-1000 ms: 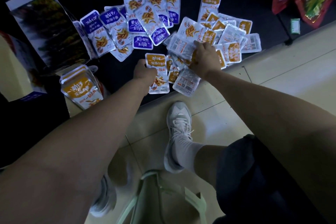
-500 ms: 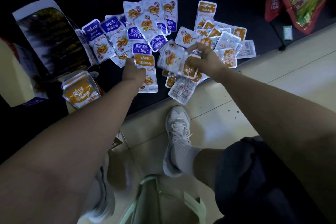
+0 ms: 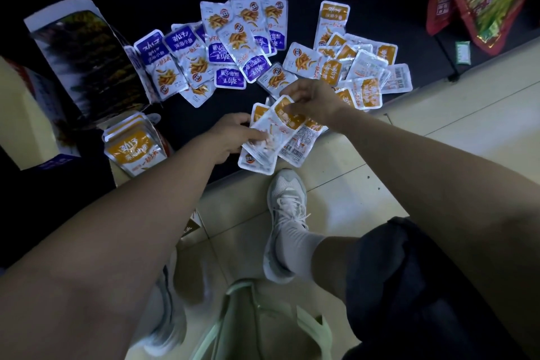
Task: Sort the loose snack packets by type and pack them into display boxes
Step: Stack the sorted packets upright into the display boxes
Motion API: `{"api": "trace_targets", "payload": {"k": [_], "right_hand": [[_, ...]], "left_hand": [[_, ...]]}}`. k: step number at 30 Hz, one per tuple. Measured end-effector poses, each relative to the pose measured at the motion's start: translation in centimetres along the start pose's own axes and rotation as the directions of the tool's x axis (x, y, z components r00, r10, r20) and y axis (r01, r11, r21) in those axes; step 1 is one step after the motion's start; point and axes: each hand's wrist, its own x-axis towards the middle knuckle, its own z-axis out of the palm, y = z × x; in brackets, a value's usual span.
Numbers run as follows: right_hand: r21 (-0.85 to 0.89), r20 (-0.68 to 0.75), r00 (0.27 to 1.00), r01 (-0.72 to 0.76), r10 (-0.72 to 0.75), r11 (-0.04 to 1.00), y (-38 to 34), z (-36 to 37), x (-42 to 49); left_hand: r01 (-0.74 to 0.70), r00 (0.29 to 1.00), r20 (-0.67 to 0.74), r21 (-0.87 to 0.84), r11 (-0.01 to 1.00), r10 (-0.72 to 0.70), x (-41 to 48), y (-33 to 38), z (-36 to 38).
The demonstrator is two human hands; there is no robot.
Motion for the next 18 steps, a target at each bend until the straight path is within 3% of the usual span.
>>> {"api": "trace_targets", "payload": {"k": [3,6,12,15,18], "right_hand": [[-0.028,0.013,0.998,0.057,-0.057,0.998,0.2,0.9,0.1],[-0.044,0.001,0.998,0.065,-0.065,0.997,-0.1,1.3,0.1],[-0.003,-0.014,0.999,-0.034,0.034,0.999,0.3,0.3,-0.3],[-0.005,0.012,1.0,-0.018,0.018,1.0,0.3,0.6,-0.5],[0.048,0.008,1.0,0.005,-0.006,0.999,0.3,1.2,-0.3]], "left_hand": [[0.0,0.998,0.067,-0.064,0.998,0.004,-0.3,0.1,0.3],[-0.034,0.999,0.007,-0.057,0.998,0.034,-0.2,0.2,0.4],[-0.016,0.999,-0.037,-0.145,0.989,0.011,-0.3,0.4,0.1],[0.026,1.0,0.014,-0.21,0.977,-0.024,-0.7,0.7,0.6],[-0.017,0.997,0.076,-0.184,0.983,0.031,-0.8,0.4,1.1]]}}
